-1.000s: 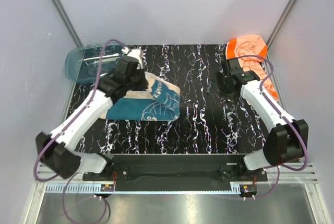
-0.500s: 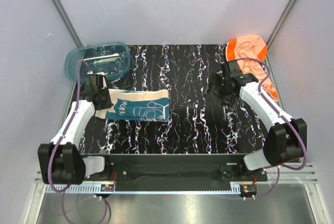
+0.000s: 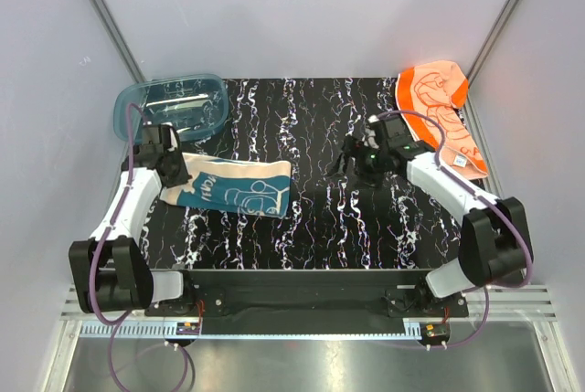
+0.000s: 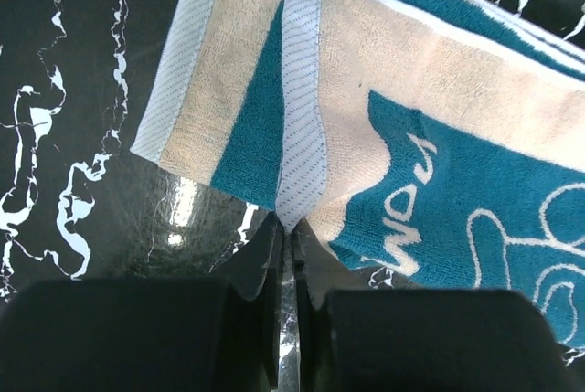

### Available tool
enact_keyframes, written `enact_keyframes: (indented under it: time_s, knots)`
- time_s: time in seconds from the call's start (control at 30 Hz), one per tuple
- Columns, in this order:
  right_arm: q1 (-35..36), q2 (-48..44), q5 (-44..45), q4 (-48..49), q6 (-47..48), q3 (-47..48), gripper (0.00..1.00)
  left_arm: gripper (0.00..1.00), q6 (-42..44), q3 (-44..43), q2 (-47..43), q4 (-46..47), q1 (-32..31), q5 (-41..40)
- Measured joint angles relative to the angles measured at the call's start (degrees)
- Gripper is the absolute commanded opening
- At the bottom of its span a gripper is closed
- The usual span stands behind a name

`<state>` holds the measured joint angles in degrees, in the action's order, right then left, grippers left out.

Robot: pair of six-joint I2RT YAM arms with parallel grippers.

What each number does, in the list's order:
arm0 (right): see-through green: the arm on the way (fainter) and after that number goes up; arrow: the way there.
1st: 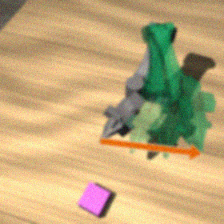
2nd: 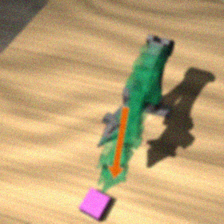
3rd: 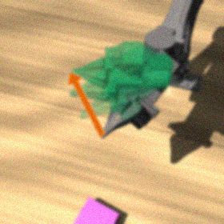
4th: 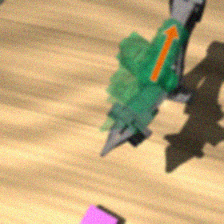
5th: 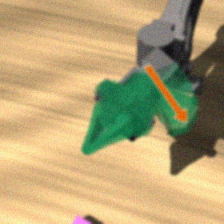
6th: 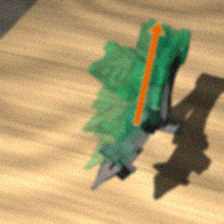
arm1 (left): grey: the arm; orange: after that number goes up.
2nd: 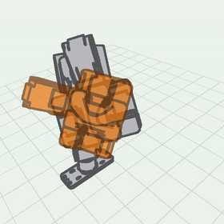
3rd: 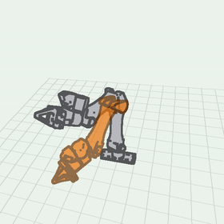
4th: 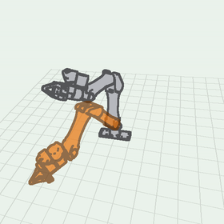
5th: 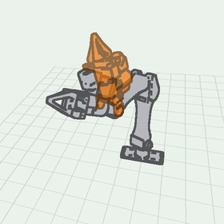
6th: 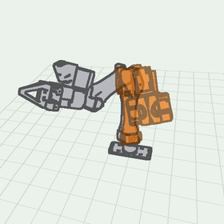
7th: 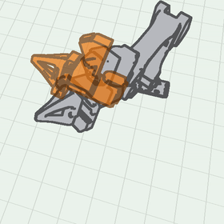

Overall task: Roll the towels
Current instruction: Fold the towel

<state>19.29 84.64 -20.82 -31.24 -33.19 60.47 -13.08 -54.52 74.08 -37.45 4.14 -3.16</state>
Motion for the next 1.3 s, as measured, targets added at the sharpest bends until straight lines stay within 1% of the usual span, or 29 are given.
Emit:
enact_keyframes:
  time_s: [0.17,0.23,0.33,0.47,0.57,0.63,0.67,0.7,0.73,0.77,0.8,0.83,0.87,0.9,1.0,1.1,1.17,1.3]
  knots:
    - [6.8,6.0,-6.7,11.8,-3.7,-1.8,0.98,0.06,0.0,-0.4,-3.2,1.5,0.0,0.5]
    - [9.2,9.2,-8.0,15.6,-5.6,-2.3,0.98,0.06,0.3,-1.8,-4.0,1.5,0.0,0.4]
    - [12.9,14.8,-9.8,20.8,-8.5,-2.2,0.97,0.06,0.8,-3.5,-3.2,2.4,0.0,0.4]
    - [16.3,21.7,-11.3,27.2,-12.4,-1.9,0.97,0.06,0.9,-3.3,-0.9,3.3,0.0,0.4]
    - [17.8,24.1,-13.1,30.8,-15.3,-1.0,0.97,0.05,1.1,-2.5,0.2,3.7,0.0,0.3]
    - [19.0,25.6,-12.8,32.5,-16.4,0.3,0.94,0.05,1.1,-2.3,0.6,3.6,0.0,0.2]
    - [19.6,26.5,-12.7,33.2,-16.8,1.1,0.88,0.05,1.1,-2.3,0.7,3.7,0.0,0.2]
    - [20.3,27.4,-12.8,34.0,-17.3,1.8,0.85,0.06,1.1,-2.3,0.7,3.8,0.0,0.2]
    - [21.0,28.2,-12.7,34.8,-17.9,2.3,0.80,0.05,1.1,-2.3,0.7,4.0,0.0,0.2]
    - [21.4,28.7,-12.9,35.3,-18.3,2.4,0.68,0.05,1.1,-2.3,0.7,4.1,0.0,0.2]
    - [21.9,29.2,-12.7,36.0,-18.6,2.6,0.60,0.05,1.1,-2.3,0.7,4.2,0.0,0.2]
    - [22.2,29.6,-12.7,36.4,-19.1,2.6,0.47,0.05,1.1,-2.3,0.7,4.2,0.0,0.2]
    - [22.4,30.3,-12.7,36.7,-19.3,2.6,0.15,0.04,1.1,-2.3,0.8,4.2,0.0,0.2]
    - [22.4,30.8,-12.6,37.1,-19.6,2.6,0.01,0.04,1.1,-2.3,0.8,4.2,0.0,0.3]
    - [21.9,32.8,-11.9,37.5,-20.8,2.7,0.00,0.04,1.1,-2.3,1.0,4.2,-0.3,1.1]
    - [19.6,32.6,-12.2,38.1,-21.1,1.7,0.00,0.02,1.3,-2.3,1.2,4.2,-2.5,1.3]
    - [16.2,30.6,-12.0,38.5,-20.8,-1.1,0.00,0.01,1.3,-2.9,2.1,4.0,-5.0,1.2]
    - [7.0,22.1,-11.0,33.7,-18.4,-7.7,0.00,0.01,0.5,-4.1,4.9,4.0,-12.5,3.8]
